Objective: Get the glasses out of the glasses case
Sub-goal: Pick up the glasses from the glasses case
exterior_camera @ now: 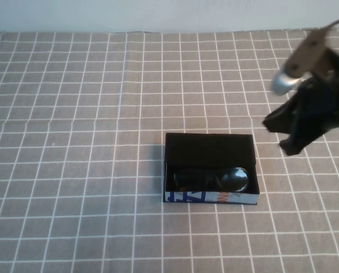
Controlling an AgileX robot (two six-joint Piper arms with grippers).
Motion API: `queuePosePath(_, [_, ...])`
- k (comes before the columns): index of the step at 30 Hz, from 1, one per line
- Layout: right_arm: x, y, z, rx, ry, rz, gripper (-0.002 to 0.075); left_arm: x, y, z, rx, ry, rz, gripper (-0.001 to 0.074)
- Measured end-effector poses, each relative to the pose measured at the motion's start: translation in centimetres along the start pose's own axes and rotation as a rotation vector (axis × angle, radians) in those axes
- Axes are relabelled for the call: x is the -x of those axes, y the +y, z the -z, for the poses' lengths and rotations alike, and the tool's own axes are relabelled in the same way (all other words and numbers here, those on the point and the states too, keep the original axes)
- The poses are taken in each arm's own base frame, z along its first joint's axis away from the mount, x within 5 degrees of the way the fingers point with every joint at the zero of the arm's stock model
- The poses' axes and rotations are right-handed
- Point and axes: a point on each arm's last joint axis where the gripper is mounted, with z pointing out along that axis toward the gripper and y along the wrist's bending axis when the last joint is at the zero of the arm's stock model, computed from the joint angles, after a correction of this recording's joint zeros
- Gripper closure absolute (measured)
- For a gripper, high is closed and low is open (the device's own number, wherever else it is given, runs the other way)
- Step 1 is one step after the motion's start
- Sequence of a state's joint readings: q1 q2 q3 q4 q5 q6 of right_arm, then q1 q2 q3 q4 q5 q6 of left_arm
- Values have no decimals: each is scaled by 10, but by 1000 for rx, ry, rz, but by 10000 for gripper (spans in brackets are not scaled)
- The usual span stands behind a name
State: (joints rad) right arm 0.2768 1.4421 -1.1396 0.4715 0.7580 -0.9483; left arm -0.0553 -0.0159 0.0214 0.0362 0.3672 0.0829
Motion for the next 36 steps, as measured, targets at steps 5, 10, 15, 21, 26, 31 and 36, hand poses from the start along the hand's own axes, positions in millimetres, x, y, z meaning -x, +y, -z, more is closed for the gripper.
queuePosePath(5, [15, 12, -46, 43, 146, 240, 743, 0, 0, 0, 0, 0, 0, 739])
queuePosePath(10, [18, 24, -86, 99, 268, 378, 743, 0, 0, 0, 0, 0, 0, 739])
queuePosePath(15, [19, 29, -110, 128, 274, 376, 736, 0, 0, 0, 0, 0, 0, 739])
queuePosePath(21, [18, 29, -121, 139, 252, 335, 566, 0, 0, 0, 0, 0, 0, 739])
queuePosePath(26, [14, 36, -132, 164, 280, 384, 396, 0, 0, 0, 0, 0, 0, 740])
queuePosePath(31, [15, 46, -138, 186, 290, 433, 409, 0, 0, 0, 0, 0, 0, 740])
queuePosePath(36, [10, 46, -146, 194, 313, 442, 418, 0, 0, 0, 0, 0, 0, 739])
